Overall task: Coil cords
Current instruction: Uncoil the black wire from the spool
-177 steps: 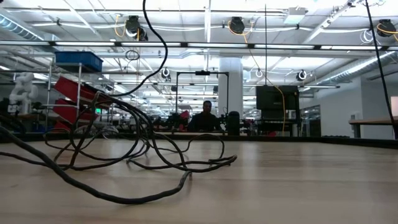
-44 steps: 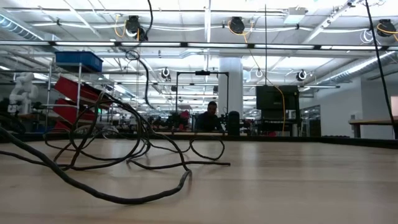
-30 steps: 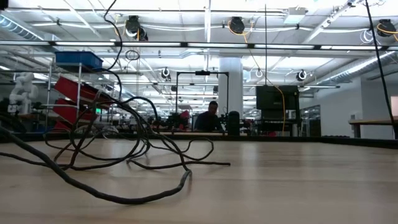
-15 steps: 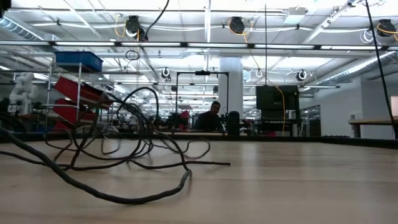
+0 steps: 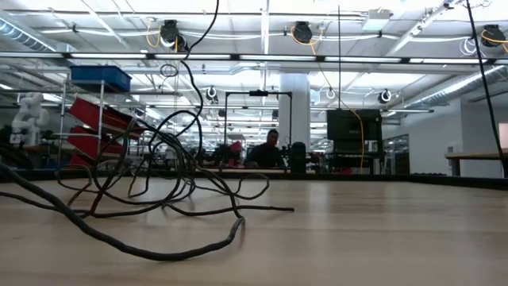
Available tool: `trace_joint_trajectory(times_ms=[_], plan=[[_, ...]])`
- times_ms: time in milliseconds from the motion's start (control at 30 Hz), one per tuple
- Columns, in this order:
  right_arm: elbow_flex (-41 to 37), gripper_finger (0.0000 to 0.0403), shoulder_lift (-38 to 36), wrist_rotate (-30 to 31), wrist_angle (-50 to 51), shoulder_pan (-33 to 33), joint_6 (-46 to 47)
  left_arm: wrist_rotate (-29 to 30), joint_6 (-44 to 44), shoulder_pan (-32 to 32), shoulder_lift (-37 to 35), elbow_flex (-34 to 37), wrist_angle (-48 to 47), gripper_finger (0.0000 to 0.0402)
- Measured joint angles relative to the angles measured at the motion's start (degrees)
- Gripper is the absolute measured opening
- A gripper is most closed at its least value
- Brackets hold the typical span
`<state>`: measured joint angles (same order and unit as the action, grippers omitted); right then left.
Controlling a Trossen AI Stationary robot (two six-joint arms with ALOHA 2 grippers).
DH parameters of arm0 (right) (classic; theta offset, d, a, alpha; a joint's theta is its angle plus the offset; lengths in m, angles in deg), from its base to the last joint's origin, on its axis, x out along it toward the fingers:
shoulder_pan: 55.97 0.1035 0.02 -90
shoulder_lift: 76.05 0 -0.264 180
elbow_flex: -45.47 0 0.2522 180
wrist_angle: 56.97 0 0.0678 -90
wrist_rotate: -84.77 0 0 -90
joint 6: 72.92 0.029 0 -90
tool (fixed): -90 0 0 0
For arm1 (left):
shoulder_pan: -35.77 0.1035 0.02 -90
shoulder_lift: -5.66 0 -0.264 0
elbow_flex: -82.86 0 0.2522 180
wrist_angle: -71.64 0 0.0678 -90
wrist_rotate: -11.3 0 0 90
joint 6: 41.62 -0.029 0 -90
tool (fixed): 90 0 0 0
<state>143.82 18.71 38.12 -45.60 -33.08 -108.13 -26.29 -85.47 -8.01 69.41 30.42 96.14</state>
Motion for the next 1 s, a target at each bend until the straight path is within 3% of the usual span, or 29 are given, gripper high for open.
trace_joint_trajectory(times_ms=[100,167,233,333,400,600,733,867,1000], plan=[[0.0,0.0000,-0.5,5.0,-1.8,0.1,-1.3,8.9,0.8,0.4,0.8,0.0,0.1,0.0153],[0.0,0.0000,-0.9,8.7,-2.8,0.4,-2.8,11.6,3.3,0.9,1.0,0.0,-0.1,0.0153],[0.0,0.0000,-0.9,10.5,-3.7,0.5,-4.1,9.4,8.0,1.7,1.0,0.0,-0.7,0.0153],[0.0,0.0000,-0.9,10.8,-3.5,0.5,-4.5,-1.7,16.6,4.0,1.8,0.0,-1.8,0.0153],[0.0,0.0000,-0.9,10.8,-3.5,0.5,-5.0,-4.9,19.3,5.8,3.7,0.0,-1.7,0.0153],[0.0,0.0000,-0.9,15.0,-3.4,0.5,-7.9,-6.1,19.4,11.4,10.8,0.0,-1.2,0.0153],[0.0,0.0000,-0.9,16.5,-2.9,0.6,-9.0,-6.8,19.5,14.5,14.4,0.1,4.7,0.0153],[0.0,0.0000,-0.9,16.7,-3.1,0.9,-9.1,2.7,22.1,16.1,17.1,0.1,11.6,0.0153],[0.0,0.0000,-0.9,16.7,-3.3,1.0,-9.0,-2.6,26.7,16.8,19.0,0.1,12.4,0.0153]])
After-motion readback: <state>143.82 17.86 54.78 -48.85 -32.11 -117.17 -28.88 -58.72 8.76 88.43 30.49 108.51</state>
